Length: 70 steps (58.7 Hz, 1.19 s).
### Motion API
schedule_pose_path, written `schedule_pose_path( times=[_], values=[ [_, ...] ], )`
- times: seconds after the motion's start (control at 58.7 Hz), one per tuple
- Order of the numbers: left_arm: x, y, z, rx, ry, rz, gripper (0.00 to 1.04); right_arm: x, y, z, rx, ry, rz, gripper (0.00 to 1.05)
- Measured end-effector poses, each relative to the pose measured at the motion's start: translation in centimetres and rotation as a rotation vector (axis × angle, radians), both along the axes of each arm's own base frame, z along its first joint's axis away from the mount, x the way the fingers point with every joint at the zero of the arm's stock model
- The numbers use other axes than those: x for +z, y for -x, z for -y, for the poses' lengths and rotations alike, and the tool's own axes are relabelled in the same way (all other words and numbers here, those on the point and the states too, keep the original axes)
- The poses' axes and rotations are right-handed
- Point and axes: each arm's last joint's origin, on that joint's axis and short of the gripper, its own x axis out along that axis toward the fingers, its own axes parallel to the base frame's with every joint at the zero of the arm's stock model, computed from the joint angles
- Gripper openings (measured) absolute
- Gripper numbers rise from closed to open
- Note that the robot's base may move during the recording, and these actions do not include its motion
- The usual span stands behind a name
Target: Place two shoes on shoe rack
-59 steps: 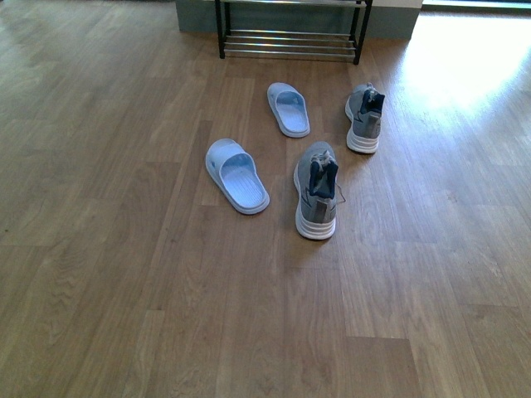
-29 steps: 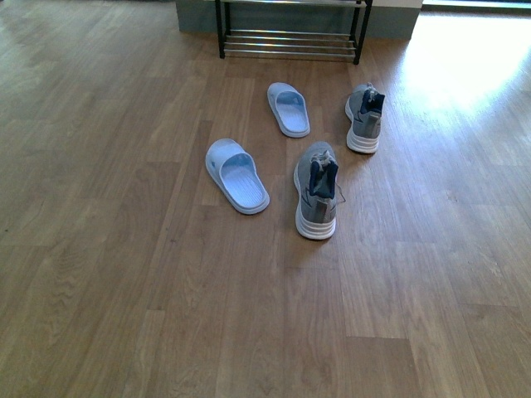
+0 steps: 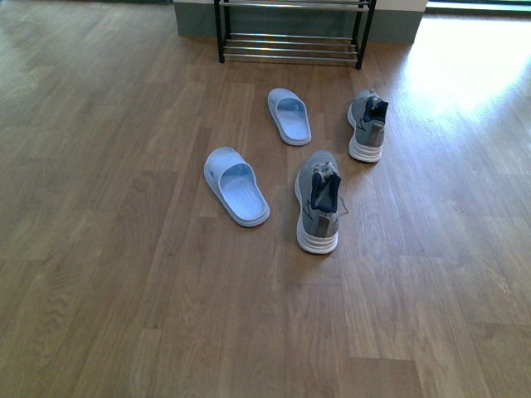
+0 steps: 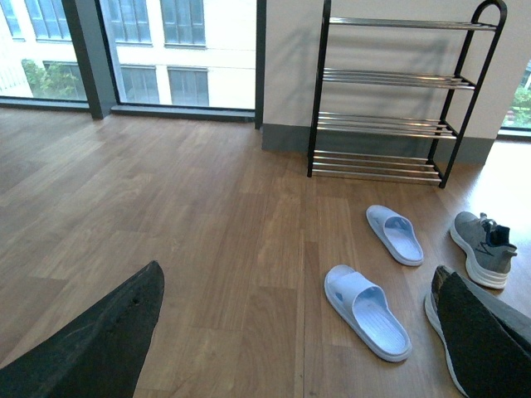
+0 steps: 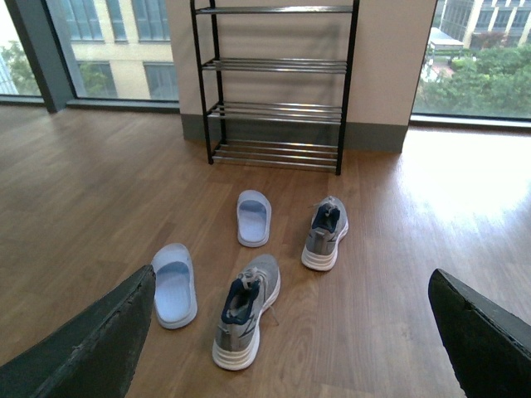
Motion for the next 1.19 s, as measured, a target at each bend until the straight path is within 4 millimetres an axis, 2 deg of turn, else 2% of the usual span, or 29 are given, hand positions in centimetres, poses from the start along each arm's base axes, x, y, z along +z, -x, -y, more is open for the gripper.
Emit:
schedule_pose_path(
  times=[0.92, 0.954, 1.022, 1.107, 1.192],
  values=[
    [0.0, 0.0, 0.0, 0.0, 0.0, 0.0, 0.95, 0.0, 0.0, 0.0, 0.0, 0.0, -0.001, 0.95],
    [0.0, 0.0, 0.0, 0.0, 0.0, 0.0, 0.95, -0.1, -0.1, 0.0, -0.056, -0.02, -0.032, 0.95],
    [0.0, 0.0, 0.0, 0.0, 0.0, 0.0, 0.95, -0.4, -0.6, 0.1, -0.167, -0.07, -0.102, 0.95],
    [0.0, 0.0, 0.0, 0.0, 0.0, 0.0, 0.95, -0.6, -1.8, 0.4, -0.18, -0.097, -0.159, 0.95],
    [0.0, 0.0, 0.0, 0.0, 0.0, 0.0, 0.95, -0.6, -4.3, 0.8, -0.162, -0.108, -0.193, 0.95]
  ],
)
